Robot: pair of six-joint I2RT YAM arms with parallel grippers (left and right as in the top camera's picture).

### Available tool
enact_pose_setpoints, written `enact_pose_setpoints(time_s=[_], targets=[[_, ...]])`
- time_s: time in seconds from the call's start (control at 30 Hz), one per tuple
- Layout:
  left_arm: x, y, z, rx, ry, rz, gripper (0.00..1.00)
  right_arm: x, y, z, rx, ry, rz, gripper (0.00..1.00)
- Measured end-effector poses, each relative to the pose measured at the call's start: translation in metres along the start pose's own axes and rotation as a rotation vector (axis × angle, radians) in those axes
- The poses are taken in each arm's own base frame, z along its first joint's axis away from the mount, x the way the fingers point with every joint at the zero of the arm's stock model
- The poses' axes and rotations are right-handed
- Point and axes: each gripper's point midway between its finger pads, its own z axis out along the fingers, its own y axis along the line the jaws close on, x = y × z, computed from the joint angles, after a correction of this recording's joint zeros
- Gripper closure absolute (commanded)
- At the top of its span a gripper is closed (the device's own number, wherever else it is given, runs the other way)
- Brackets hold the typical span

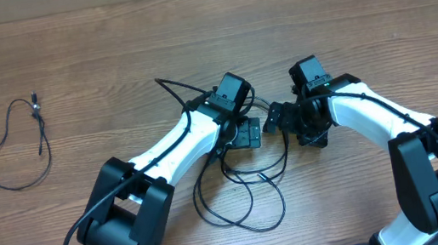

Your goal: Untangle cables

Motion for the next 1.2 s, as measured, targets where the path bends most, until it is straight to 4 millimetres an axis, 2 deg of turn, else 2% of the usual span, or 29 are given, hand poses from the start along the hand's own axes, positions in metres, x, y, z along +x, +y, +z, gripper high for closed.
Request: enact_pose_setpoints(time_s=[0.13, 0.17, 0.23, 0.3, 0.37, 0.43, 0.47, 0.57, 0.63, 0.7, 0.8, 0.83, 0.87, 0.9, 0.93, 1.03, 1.13, 1.2], targets=[[0.000, 0.000, 0.000, 0.000, 0.000, 0.000, 0.00, 0.000, 0.000, 0.000, 0.000, 0.001, 0.001, 0.00], [0.000, 0.000, 0.000, 0.000, 0.000, 0.000, 0.00, 0.000, 0.000, 0.000, 0.000, 0.000, 0.000, 0.05], [0.000, 0.000, 0.000, 0.000, 0.000, 0.000, 0.00, 0.000, 0.000, 0.000, -0.001, -0.002, 0.000, 0.19], [0.000, 0.000, 0.000, 0.000, 0.000, 0.000, 0.00, 0.001, -0.001, 0.001, 0.000, 0.000, -0.006, 0.45], [0.000, 0.000, 0.000, -0.001, 0.000, 0.000, 0.01, 0.003, -0.003, 0.003, 0.005, 0.007, 0.003, 0.66], [0.001, 0.000, 0.000, -0.001, 0.002, 0.003, 0.26, 0.005, -0.005, 0.004, 0.010, 0.014, 0.005, 0.83], [0.001, 0.001, 0.000, -0.004, 0.006, 0.016, 0.31, 0.005, -0.006, 0.005, 0.011, 0.014, 0.007, 0.87], [0.005, 0.005, 0.000, -0.014, 0.024, 0.066, 0.29, 0.005, -0.006, 0.005, 0.011, 0.013, 0.009, 0.91], [0.011, 0.014, -0.003, -0.040, 0.061, 0.078, 0.27, 0.005, -0.006, 0.005, 0.013, 0.012, 0.008, 0.89], [0.010, 0.022, -0.011, -0.059, 0.086, 0.067, 0.26, 0.005, -0.006, 0.005, 0.013, 0.012, 0.007, 0.80], [-0.013, 0.030, -0.030, -0.059, 0.063, 0.034, 0.31, 0.005, -0.006, 0.005, 0.013, 0.011, 0.011, 0.67], [-0.023, 0.031, -0.039, -0.053, 0.043, 0.025, 0.39, 0.005, -0.006, 0.005, 0.012, 0.011, 0.011, 0.61], [-0.031, 0.031, -0.049, -0.046, 0.025, 0.020, 0.58, 0.005, -0.006, 0.005, 0.013, 0.011, 0.009, 0.57], [-0.039, 0.032, -0.060, -0.036, 0.003, 0.008, 0.82, 0.005, -0.006, 0.005, 0.013, 0.011, 0.007, 0.51], [-0.045, 0.031, -0.070, -0.022, -0.017, 0.005, 0.95, 0.005, -0.006, 0.005, 0.014, 0.011, 0.008, 0.46], [-0.052, 0.025, -0.096, 0.018, -0.044, 0.005, 0.96, 0.005, -0.005, 0.005, 0.008, 0.011, 0.013, 0.13], [-0.038, 0.024, -0.104, 0.027, 0.005, 0.004, 0.87, 0.004, 0.001, 0.002, -0.015, 0.011, 0.003, 0.00], [-0.025, 0.026, -0.103, 0.018, 0.060, 0.006, 0.79, 0.004, 0.004, 0.001, -0.022, 0.010, -0.006, 0.00]])
